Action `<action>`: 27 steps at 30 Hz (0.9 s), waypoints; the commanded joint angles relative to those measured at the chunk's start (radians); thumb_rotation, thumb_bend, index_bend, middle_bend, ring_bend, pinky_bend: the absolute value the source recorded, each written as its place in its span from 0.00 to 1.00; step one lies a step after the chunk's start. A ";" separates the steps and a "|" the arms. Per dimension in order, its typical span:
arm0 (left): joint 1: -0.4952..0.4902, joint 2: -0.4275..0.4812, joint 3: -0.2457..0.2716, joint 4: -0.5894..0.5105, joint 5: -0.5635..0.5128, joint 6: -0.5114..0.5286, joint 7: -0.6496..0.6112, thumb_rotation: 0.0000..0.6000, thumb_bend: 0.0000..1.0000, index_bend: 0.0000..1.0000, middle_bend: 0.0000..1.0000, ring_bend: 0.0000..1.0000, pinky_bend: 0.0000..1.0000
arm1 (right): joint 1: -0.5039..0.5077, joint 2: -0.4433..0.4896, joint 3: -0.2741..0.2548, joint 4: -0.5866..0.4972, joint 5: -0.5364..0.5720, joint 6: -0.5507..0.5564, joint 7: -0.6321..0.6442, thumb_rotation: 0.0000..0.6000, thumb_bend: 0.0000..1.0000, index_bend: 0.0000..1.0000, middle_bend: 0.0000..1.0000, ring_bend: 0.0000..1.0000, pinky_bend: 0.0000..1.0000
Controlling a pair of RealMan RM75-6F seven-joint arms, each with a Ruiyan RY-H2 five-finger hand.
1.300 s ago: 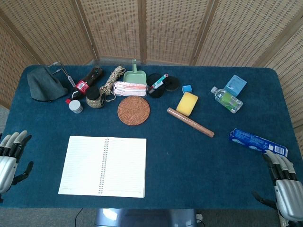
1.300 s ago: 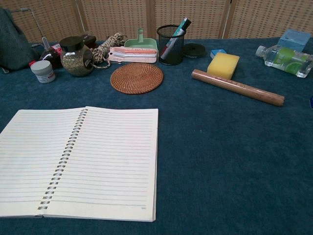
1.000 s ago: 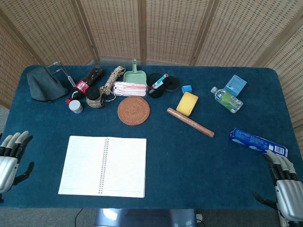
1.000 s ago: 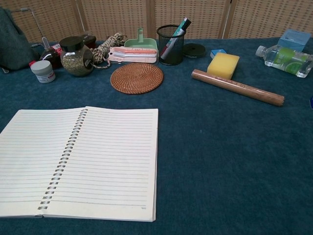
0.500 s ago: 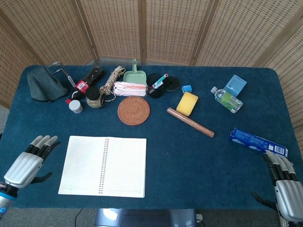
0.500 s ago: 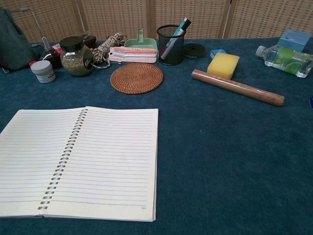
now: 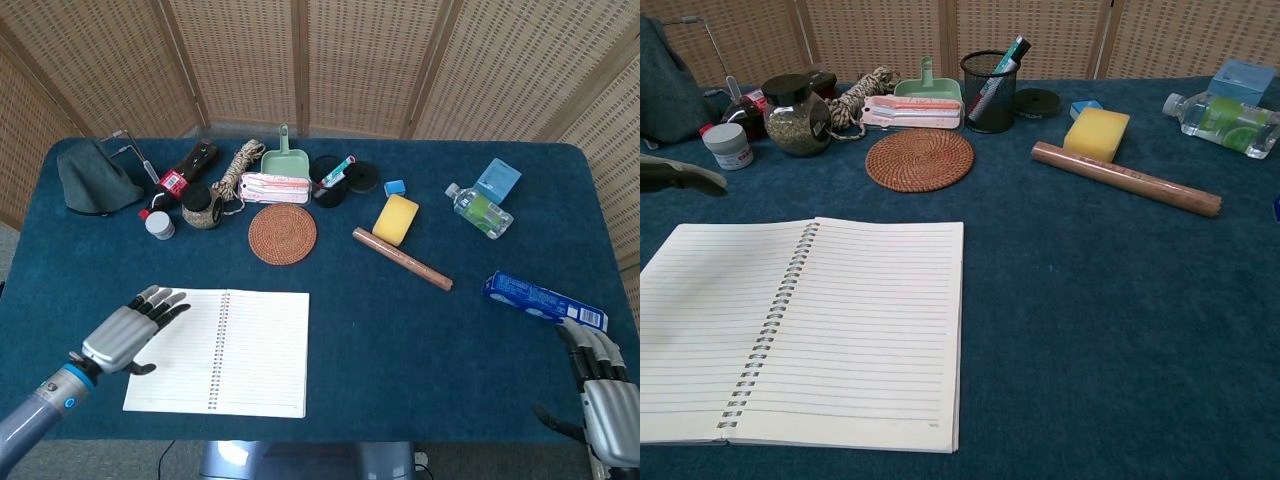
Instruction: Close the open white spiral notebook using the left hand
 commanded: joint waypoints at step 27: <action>-0.149 -0.171 0.075 -0.134 -0.459 -0.089 0.592 1.00 0.02 0.10 0.04 0.00 0.00 | -0.005 0.012 -0.001 -0.002 -0.009 0.014 0.030 1.00 0.00 0.00 0.00 0.00 0.00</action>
